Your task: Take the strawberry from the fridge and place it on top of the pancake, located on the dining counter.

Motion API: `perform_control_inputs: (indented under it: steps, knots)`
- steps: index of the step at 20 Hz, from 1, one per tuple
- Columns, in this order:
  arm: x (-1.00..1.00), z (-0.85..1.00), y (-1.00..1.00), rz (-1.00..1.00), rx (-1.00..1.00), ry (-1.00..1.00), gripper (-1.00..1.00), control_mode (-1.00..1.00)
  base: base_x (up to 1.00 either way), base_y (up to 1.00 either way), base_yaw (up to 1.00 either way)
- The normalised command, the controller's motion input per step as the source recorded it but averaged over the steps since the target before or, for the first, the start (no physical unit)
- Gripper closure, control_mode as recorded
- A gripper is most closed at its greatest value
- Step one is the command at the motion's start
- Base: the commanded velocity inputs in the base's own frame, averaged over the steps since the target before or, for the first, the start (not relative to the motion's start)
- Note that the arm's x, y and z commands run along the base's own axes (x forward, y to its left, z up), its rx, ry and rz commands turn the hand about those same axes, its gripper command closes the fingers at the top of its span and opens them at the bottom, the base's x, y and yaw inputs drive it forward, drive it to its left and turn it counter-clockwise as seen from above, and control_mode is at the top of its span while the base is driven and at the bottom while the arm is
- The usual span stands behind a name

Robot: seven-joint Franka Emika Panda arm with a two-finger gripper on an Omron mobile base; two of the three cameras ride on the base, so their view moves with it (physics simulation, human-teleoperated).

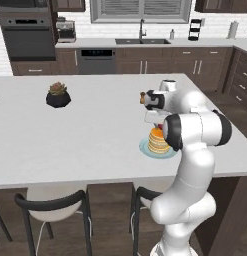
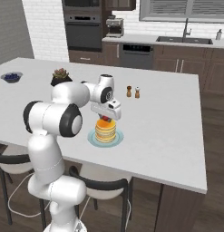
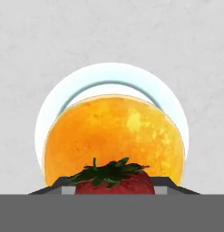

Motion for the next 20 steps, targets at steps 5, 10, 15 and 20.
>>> perform_control_inputs:
  steps: [5,10,15,20]
  knots:
    - [0.04,-0.11,0.03,0.0,0.0,0.0,1.0,-1.0,0.0,0.0,0.0]
    - [0.0,-0.28,-0.02,0.0,-0.01,0.0,1.0,-1.0,0.0,0.0,0.0]
    - [0.04,-0.29,0.0,0.0,-0.01,0.0,1.0,-1.0,0.0,0.0,0.0]
    - [-0.12,-0.24,0.0,0.0,0.0,0.0,-1.0,-1.0,0.0,0.0,0.0]
